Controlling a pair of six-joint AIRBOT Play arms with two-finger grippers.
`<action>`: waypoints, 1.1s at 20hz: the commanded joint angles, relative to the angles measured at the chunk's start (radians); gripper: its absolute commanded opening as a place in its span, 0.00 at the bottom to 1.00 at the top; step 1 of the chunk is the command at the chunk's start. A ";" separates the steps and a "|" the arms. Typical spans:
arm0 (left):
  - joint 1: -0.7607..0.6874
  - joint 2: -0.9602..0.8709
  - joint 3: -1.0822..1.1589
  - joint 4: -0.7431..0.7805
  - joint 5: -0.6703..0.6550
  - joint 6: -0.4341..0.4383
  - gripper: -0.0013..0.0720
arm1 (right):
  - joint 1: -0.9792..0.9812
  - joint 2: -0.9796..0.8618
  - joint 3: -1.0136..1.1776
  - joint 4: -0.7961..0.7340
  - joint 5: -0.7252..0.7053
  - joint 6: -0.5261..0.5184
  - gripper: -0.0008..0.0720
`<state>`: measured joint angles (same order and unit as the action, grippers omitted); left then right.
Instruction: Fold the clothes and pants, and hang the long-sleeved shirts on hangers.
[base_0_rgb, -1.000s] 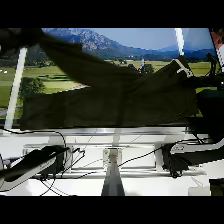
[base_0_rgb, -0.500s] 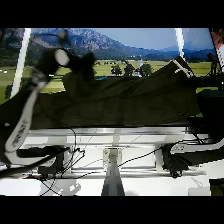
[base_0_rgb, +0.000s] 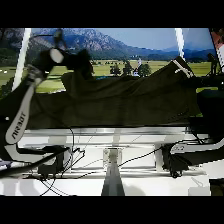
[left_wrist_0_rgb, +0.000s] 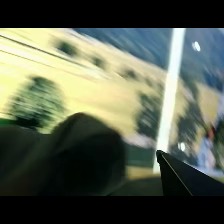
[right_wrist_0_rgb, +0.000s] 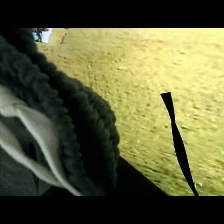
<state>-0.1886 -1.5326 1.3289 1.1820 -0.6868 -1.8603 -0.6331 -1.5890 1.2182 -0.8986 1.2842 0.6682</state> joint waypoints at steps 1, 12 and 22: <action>0.196 0.054 0.000 -0.005 -0.152 0.079 0.87 | 0.000 0.001 0.001 0.000 -0.004 0.000 0.08; 0.389 0.055 -0.126 0.069 -0.346 0.185 0.86 | 0.000 0.000 0.001 0.000 -0.005 0.000 0.08; 0.286 -0.093 -0.171 -0.028 -0.126 0.186 0.53 | 0.000 0.000 0.001 0.000 -0.024 0.000 0.08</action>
<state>0.1322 -1.5913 1.1625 1.1645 -0.8864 -1.6756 -0.6331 -1.5890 1.2182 -0.8989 1.2675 0.6674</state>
